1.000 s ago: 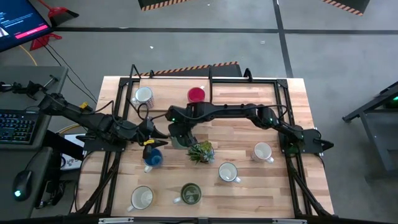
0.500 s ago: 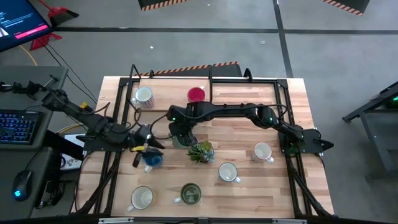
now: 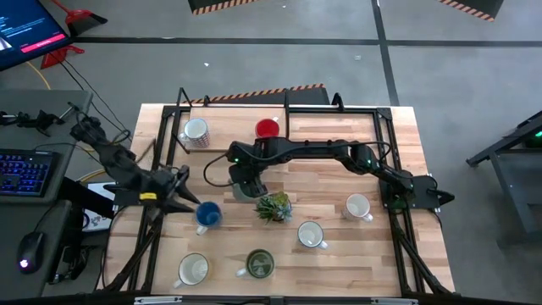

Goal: Place coffee mugs
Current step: Move the light green mug on the center table

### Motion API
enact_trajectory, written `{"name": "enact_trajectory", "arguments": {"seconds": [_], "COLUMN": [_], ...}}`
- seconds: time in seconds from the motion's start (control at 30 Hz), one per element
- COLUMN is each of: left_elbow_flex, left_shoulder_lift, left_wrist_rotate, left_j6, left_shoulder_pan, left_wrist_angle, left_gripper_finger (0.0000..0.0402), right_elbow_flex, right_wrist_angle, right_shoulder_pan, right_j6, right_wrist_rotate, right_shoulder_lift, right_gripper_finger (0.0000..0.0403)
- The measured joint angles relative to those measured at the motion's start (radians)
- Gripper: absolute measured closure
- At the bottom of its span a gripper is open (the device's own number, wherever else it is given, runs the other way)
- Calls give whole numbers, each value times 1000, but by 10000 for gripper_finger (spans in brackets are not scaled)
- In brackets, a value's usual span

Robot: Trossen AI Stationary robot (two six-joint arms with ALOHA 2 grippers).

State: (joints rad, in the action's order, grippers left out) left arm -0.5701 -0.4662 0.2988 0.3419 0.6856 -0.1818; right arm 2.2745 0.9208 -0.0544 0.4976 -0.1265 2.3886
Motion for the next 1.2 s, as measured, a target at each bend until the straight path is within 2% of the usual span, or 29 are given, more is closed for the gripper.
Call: {"name": "enact_trajectory", "arguments": {"seconds": [0.17, 0.33, 0.9, 1.2], "left_elbow_flex": [0, 0, 0, 0], "left_shoulder_lift": [40, 40, 39, 39], "left_wrist_rotate": [5, 5, 4, 3], "left_j6": [-14, -14, -13, -13], "left_shoulder_pan": [10, 10, 9, 9], "left_wrist_angle": [-1, -2, -14, -16], "left_gripper_finger": [282, 282, 282, 282], "right_elbow_flex": [2, 1, 1, 1], "right_wrist_angle": [-15, 16, 77, 58], "right_shoulder_pan": [3, 7, 2, 2], "right_j6": [-1, 0, 5, 8], "right_wrist_rotate": [-1, 13, 21, 24], "right_shoulder_lift": [15, 54, 57, 58], "right_gripper_finger": [403, 403, 402, 357]}}
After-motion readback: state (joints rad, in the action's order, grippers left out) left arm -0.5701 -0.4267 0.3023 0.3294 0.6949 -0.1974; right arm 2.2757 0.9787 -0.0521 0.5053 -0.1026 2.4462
